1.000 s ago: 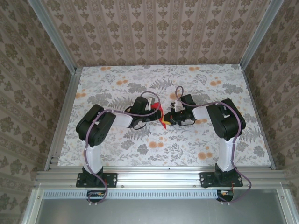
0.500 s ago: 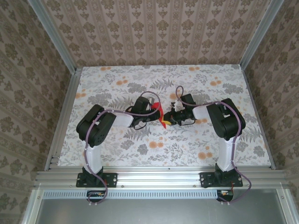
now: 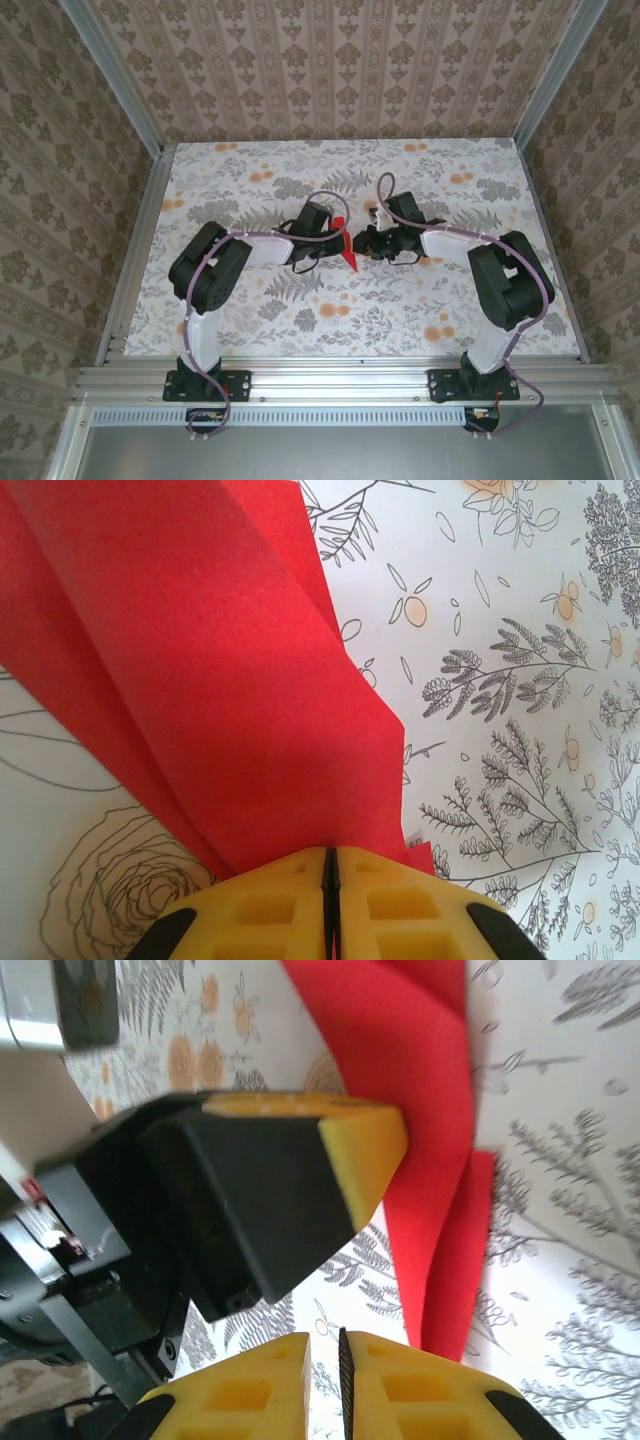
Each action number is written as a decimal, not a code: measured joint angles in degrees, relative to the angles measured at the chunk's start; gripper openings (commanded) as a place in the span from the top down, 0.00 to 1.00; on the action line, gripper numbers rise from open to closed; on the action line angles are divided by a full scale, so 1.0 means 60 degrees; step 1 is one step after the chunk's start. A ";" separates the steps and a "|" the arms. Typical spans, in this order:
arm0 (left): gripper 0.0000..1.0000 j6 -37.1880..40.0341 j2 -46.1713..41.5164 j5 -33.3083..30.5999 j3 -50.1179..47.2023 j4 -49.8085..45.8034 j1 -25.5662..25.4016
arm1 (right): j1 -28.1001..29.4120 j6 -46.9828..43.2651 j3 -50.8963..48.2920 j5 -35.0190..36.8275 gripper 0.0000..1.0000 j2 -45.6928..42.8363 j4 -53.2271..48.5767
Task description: Fold a paper plane with a square sheet of paper (pick it up from the middle)
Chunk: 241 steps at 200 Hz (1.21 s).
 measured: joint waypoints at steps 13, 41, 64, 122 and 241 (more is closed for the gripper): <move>0.89 0.0000 0.0007 -0.0073 0.0051 -0.0102 -0.0015 | 0.0255 -0.0069 0.0007 0.0066 0.86 0.0062 -0.0186; 0.88 0.0000 0.0011 -0.0200 0.0102 -0.0204 -0.0062 | 0.0554 -0.0069 0.0237 0.0106 0.87 0.0565 -0.0324; 0.88 0.0000 0.0011 -0.0233 0.0106 -0.0222 -0.0062 | 0.0546 -0.0069 0.0353 0.0208 0.88 0.0940 -0.0444; 0.87 0.0000 0.0011 -0.0270 0.0106 -0.0226 -0.0080 | 0.0382 -0.0058 0.0543 0.0233 0.88 0.1253 -0.0528; 0.83 0.0000 0.0015 -0.0441 0.0321 -0.0579 -0.0109 | -0.0131 -0.0040 0.0098 -0.0299 0.91 0.1508 -0.0091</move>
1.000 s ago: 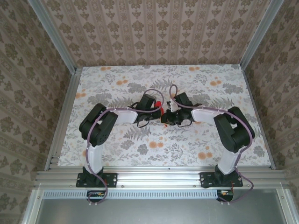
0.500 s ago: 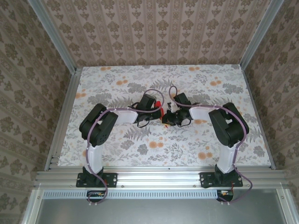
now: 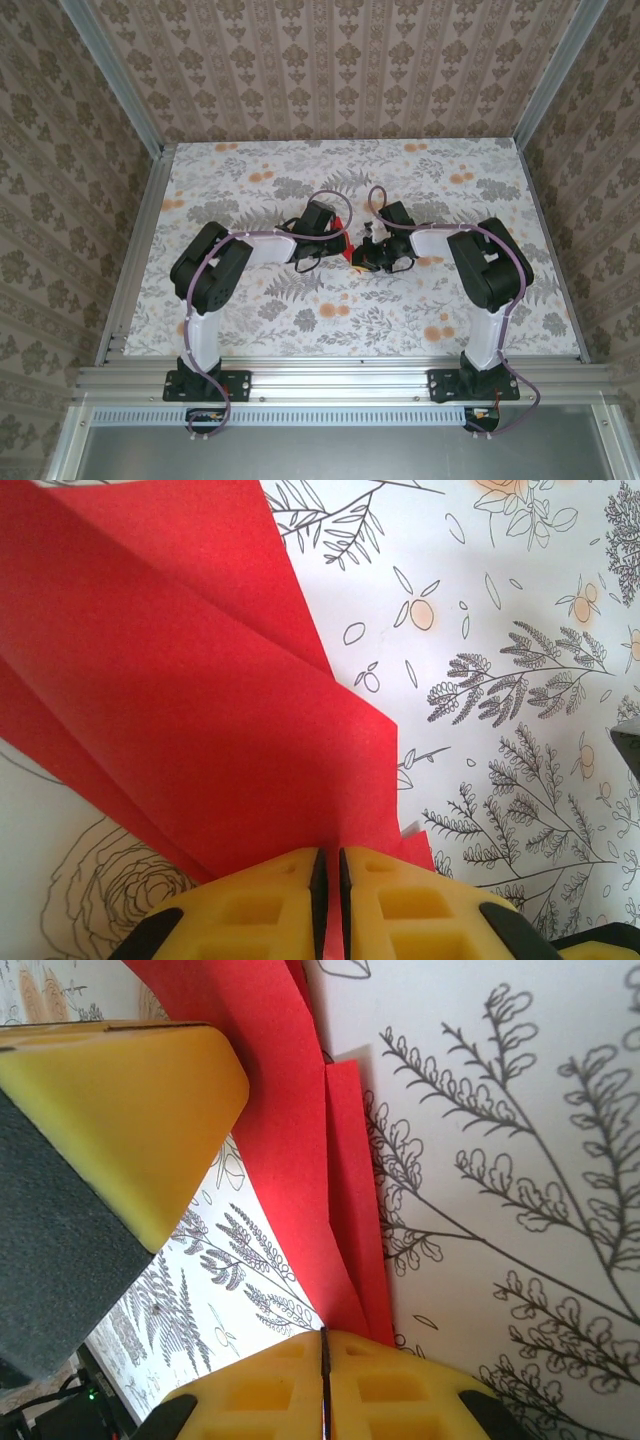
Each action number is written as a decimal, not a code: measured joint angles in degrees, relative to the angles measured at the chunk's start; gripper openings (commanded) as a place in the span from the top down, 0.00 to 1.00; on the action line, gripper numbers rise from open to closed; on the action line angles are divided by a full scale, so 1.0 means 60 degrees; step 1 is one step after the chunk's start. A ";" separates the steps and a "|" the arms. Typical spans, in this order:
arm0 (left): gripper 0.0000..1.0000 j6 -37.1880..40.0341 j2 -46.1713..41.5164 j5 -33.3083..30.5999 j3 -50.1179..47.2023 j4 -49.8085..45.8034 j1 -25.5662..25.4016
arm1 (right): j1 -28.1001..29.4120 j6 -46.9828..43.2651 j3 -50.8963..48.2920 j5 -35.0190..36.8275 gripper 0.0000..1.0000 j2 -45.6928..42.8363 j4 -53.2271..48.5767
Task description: Fold a paper plane with a square sheet of paper (pick it up from the middle)
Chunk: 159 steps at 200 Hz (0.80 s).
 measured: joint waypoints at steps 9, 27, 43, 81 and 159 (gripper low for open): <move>0.83 0.0000 0.0000 0.0004 0.0000 0.0000 0.0011 | -0.0018 -0.0004 -0.0025 -0.0058 0.91 0.0015 0.0055; 0.83 0.0000 0.0000 0.0036 0.0000 0.0000 0.0080 | -0.0080 -0.0007 -0.0135 -0.0215 0.92 0.0044 0.0226; 0.82 0.0000 0.0000 0.0080 0.0000 0.0007 0.0211 | -0.0124 -0.0015 -0.0219 -0.0339 0.92 0.0051 0.0372; 0.82 0.0007 0.0058 0.0342 -0.0004 0.0127 0.0659 | -0.0153 -0.0015 -0.0368 -0.0495 0.92 0.0058 0.0645; 0.83 0.0044 0.0386 0.0648 0.0499 -0.0062 0.1060 | -0.0186 -0.0018 -0.0499 -0.0637 0.92 0.0058 0.0874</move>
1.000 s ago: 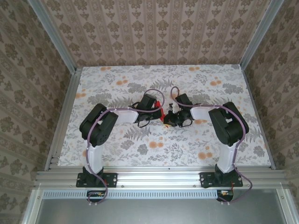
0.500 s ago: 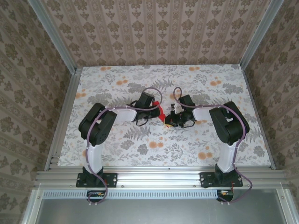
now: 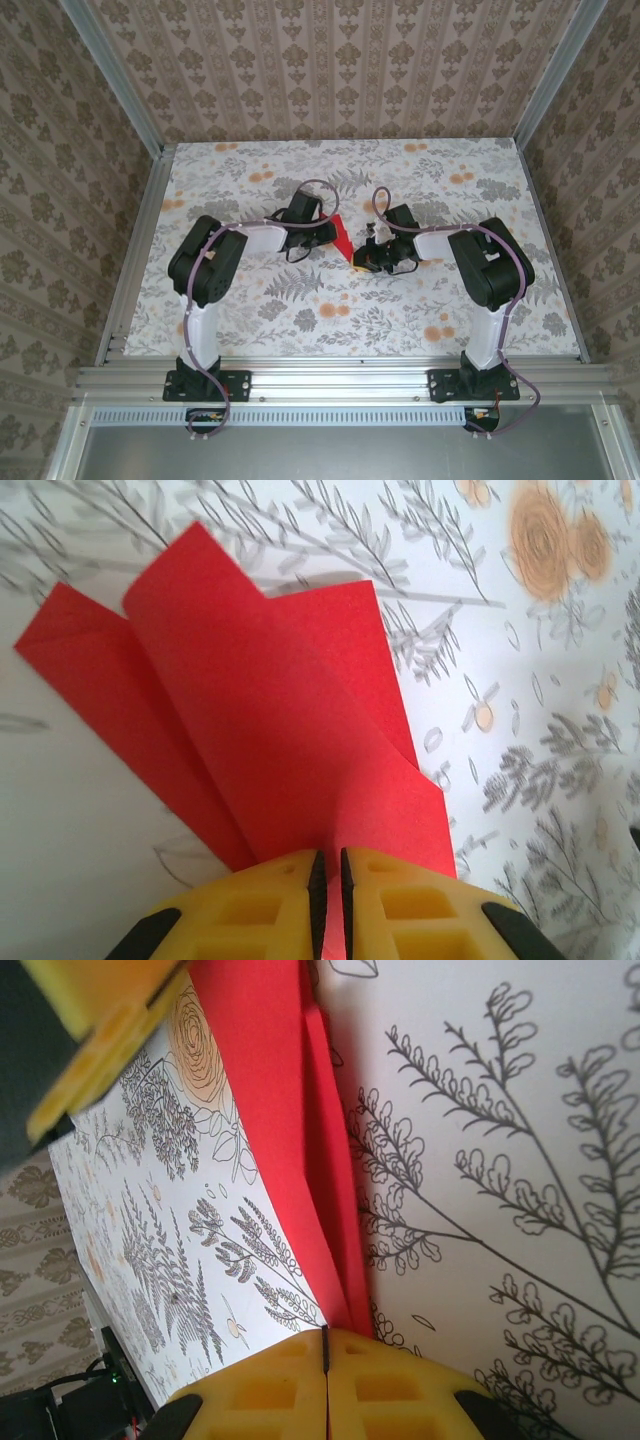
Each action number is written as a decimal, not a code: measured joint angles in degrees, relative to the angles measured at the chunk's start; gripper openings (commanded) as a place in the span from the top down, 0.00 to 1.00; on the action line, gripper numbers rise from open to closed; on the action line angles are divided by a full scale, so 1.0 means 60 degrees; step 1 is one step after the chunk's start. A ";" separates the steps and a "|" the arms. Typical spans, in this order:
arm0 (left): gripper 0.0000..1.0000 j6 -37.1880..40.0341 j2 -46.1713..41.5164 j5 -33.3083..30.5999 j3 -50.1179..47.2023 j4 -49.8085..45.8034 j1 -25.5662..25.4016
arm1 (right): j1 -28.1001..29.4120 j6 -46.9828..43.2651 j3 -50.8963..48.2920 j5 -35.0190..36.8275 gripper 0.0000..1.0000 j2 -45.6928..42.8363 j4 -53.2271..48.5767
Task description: Fold a paper plane with a square sheet of paper (pick it up from the middle)
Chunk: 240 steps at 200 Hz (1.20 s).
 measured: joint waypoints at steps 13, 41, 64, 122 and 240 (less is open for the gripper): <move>0.83 0.0011 0.0055 -0.0222 0.0098 -0.0004 0.0171 | 0.0000 -0.0004 -0.0015 -0.0025 0.92 0.0000 0.0033; 0.83 0.0073 0.0149 -0.0699 0.0295 -0.0058 0.0637 | -0.0004 -0.0004 -0.0047 -0.0033 0.92 0.0000 0.0091; 0.83 0.0146 0.0273 -0.0838 0.0495 -0.0080 0.0809 | -0.0011 -0.0004 -0.0069 -0.0066 0.92 -0.0011 0.0138; 0.84 0.0528 0.0277 -0.0685 0.0397 0.0022 0.0605 | -0.0007 -0.0011 -0.0510 0.0098 0.90 -0.0954 -0.0776; 0.84 0.0608 -0.0678 -0.0317 -0.1180 0.0634 -0.1457 | 0.0674 -0.0266 0.0543 0.0776 0.90 -0.0987 -0.1457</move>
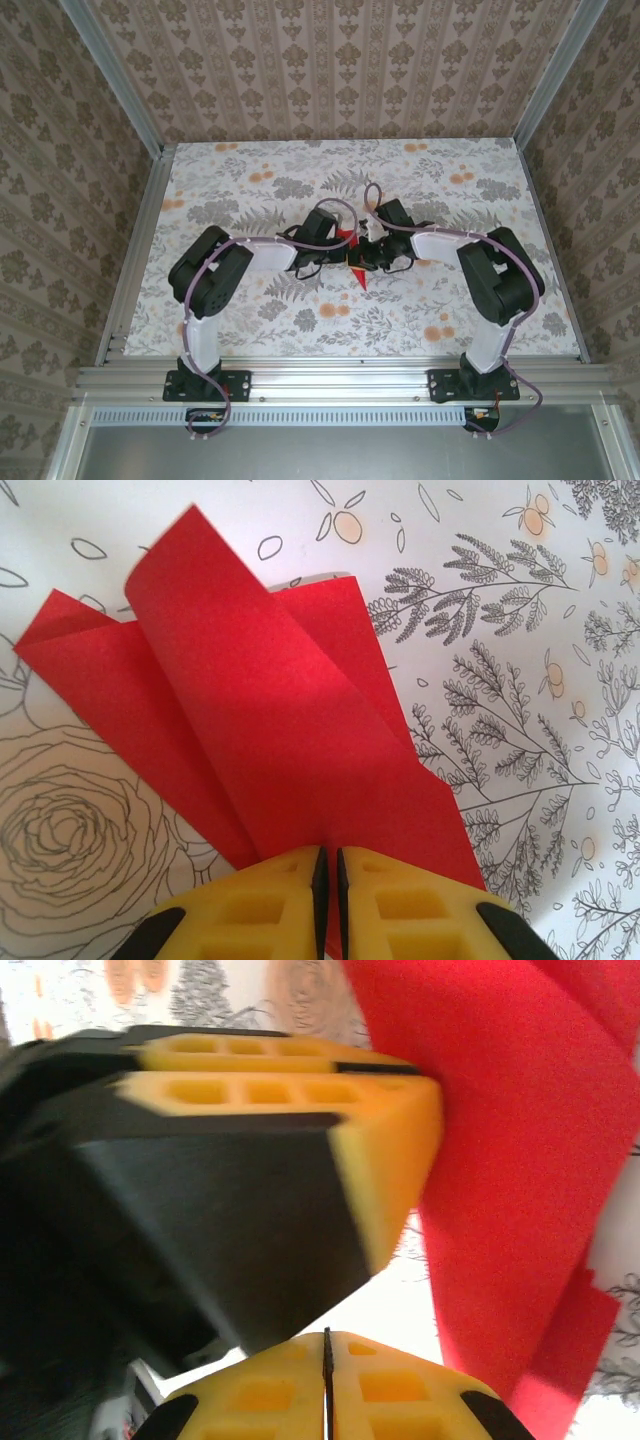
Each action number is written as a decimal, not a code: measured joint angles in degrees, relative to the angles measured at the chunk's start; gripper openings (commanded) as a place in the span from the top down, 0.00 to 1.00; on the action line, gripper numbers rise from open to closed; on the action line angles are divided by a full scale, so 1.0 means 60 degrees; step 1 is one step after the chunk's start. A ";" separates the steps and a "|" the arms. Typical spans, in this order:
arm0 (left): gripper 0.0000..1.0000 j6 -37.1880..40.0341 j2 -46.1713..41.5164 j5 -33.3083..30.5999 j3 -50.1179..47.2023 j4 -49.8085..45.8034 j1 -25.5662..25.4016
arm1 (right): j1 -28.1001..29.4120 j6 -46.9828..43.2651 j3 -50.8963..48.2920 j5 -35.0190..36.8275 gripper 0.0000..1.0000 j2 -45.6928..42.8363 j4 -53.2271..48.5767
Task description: Fold a paper plane with a square sheet of paper (pick it up from the middle)
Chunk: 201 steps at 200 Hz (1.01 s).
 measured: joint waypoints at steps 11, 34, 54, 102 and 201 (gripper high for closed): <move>0.84 -0.0036 -0.0004 0.0036 -0.0040 0.0084 0.0004 | 0.0000 0.0000 -0.0044 0.0040 0.90 0.0124 0.0004; 0.84 -0.0073 -0.0004 0.0047 -0.0040 0.0102 0.0004 | -0.0044 -0.0007 -0.0302 0.0102 0.91 0.0270 0.0080; 0.84 -0.0073 -0.0004 0.0055 -0.0040 0.0102 0.0004 | -0.0153 -0.0025 -0.0554 -0.0007 0.91 0.0426 0.0321; 0.81 -0.0073 -0.0018 0.0069 -0.0007 0.0058 0.0066 | -0.0284 -0.0029 -0.0790 -0.0459 0.91 0.0525 0.0776; 0.81 -0.0146 0.0193 0.0098 0.0452 -0.0335 0.0940 | -0.0390 -0.0033 -0.0984 -0.0867 0.92 0.0659 0.1173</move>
